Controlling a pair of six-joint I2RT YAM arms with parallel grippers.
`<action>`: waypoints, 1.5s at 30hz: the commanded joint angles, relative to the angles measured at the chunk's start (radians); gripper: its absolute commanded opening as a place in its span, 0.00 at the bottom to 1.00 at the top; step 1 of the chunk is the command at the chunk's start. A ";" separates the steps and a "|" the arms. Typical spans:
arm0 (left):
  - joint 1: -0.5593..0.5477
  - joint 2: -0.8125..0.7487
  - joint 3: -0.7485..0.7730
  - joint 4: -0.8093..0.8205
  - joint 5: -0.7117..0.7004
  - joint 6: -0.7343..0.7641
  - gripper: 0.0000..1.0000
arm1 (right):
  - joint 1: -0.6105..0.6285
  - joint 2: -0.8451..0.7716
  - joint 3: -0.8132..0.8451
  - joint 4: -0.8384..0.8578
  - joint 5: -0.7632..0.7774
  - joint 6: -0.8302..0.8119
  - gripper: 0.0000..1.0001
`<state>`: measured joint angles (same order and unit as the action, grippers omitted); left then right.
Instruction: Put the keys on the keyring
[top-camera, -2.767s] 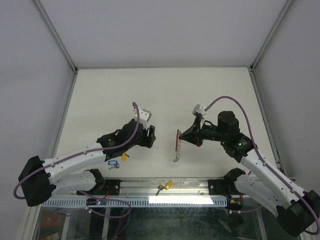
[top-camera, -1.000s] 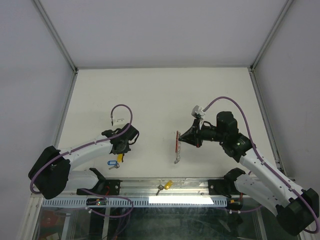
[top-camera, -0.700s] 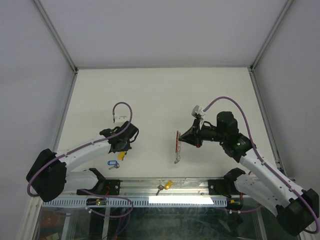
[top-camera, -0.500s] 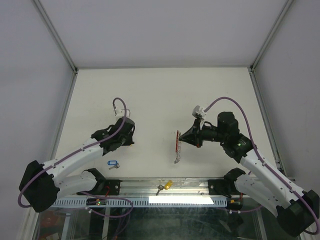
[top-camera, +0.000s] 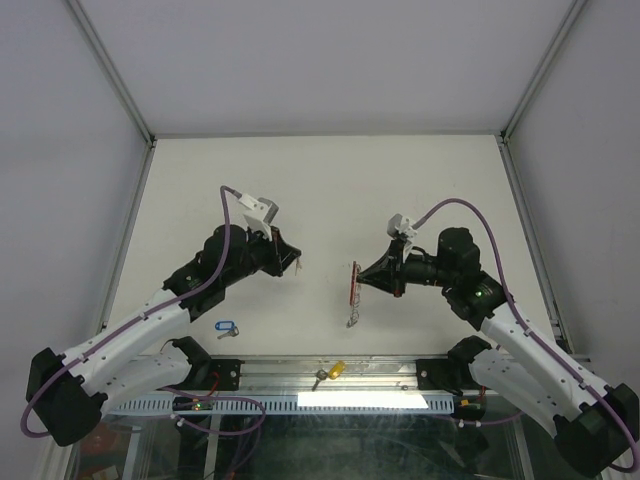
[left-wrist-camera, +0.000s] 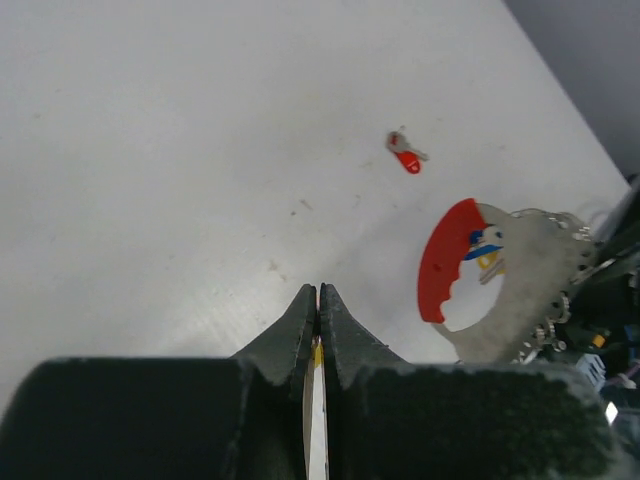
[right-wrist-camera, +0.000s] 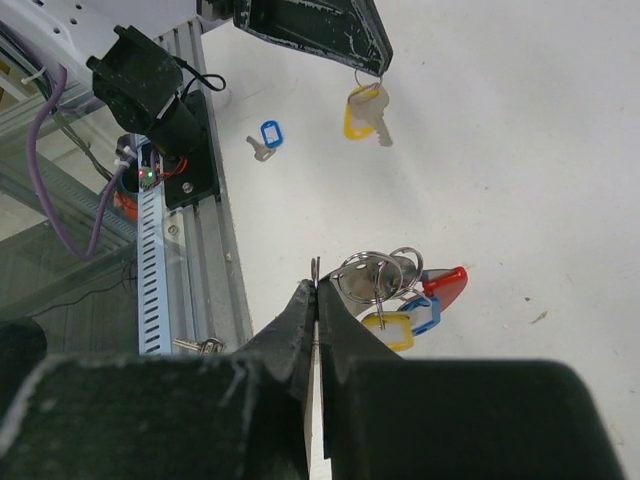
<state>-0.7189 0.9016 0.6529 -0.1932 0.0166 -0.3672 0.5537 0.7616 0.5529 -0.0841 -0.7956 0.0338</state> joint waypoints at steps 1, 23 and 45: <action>0.000 0.016 0.013 0.221 0.212 0.007 0.00 | -0.005 -0.035 -0.003 0.148 -0.020 0.006 0.00; -0.001 0.086 0.017 0.630 0.799 0.096 0.00 | -0.004 -0.054 -0.068 0.559 -0.125 0.014 0.00; -0.048 0.146 0.025 0.850 0.810 0.014 0.00 | 0.044 -0.033 -0.115 0.802 -0.065 0.019 0.00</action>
<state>-0.7536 1.0412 0.6518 0.5846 0.8139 -0.3489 0.5812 0.7296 0.4271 0.6270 -0.8932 0.0624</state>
